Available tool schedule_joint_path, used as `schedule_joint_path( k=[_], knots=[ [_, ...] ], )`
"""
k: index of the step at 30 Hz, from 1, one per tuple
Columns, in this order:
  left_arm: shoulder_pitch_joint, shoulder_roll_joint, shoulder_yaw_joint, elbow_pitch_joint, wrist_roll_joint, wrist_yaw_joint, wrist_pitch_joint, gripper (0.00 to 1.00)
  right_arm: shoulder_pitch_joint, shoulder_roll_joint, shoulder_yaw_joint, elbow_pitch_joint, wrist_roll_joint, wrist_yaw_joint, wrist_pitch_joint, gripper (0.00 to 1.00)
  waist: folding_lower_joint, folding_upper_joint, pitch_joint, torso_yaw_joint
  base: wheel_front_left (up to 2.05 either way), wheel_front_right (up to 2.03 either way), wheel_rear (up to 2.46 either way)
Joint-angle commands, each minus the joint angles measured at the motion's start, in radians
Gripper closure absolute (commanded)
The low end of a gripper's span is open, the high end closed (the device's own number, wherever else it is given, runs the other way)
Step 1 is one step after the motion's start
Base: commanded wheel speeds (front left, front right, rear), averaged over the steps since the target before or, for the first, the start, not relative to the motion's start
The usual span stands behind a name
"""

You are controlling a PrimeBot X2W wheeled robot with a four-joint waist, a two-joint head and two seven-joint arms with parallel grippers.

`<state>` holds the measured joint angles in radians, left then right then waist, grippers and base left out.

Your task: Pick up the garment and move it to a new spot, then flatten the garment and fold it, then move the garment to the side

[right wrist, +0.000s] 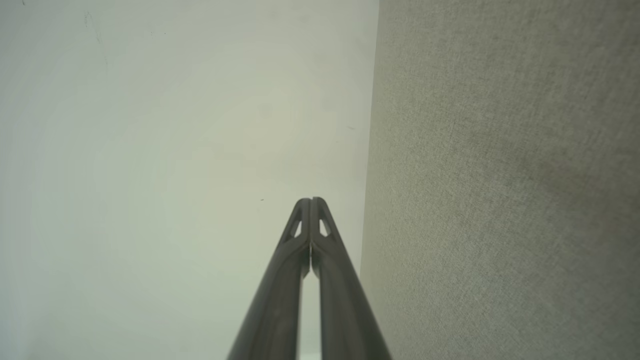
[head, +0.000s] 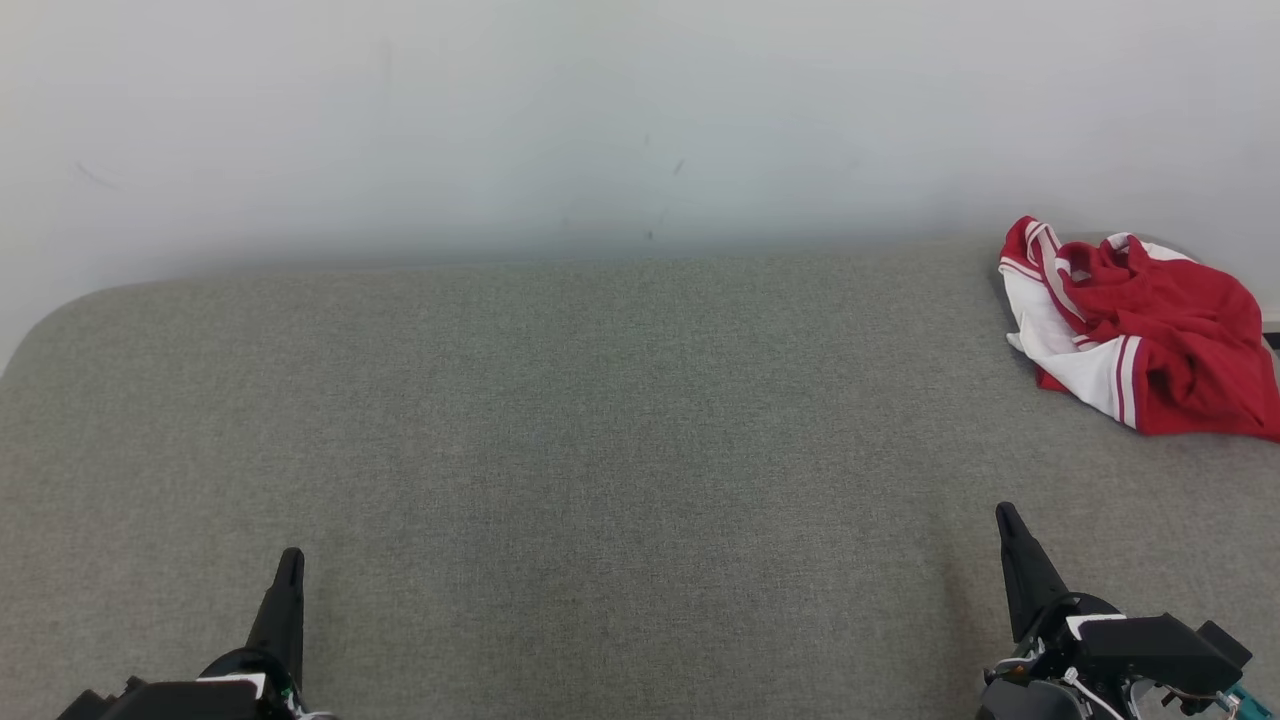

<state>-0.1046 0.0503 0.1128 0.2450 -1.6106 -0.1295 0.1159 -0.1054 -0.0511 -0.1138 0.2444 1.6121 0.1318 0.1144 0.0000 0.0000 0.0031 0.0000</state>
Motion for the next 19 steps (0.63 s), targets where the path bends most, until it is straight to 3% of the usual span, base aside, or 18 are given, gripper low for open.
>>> schedule_joint_path(
  k=[1, 19],
  knots=[
    [-0.009, 0.0, 0.003, 0.001, -0.005, -0.003, 0.0, 1.0, -0.007, 0.002, -0.001, 0.001, 0.002, -0.002, 0.003, 1.0, 0.0, 0.0, 0.0, 0.0, 0.0, 0.0, 0.0],
    [-0.009, 0.0, 0.003, 0.001, -0.005, -0.003, 0.0, 1.0, -0.007, 0.002, -0.001, 0.001, 0.002, -0.002, 0.002, 1.0, 0.0, 0.0, 0.0, 0.0, 0.0, 0.0, 0.0]
  ],
)
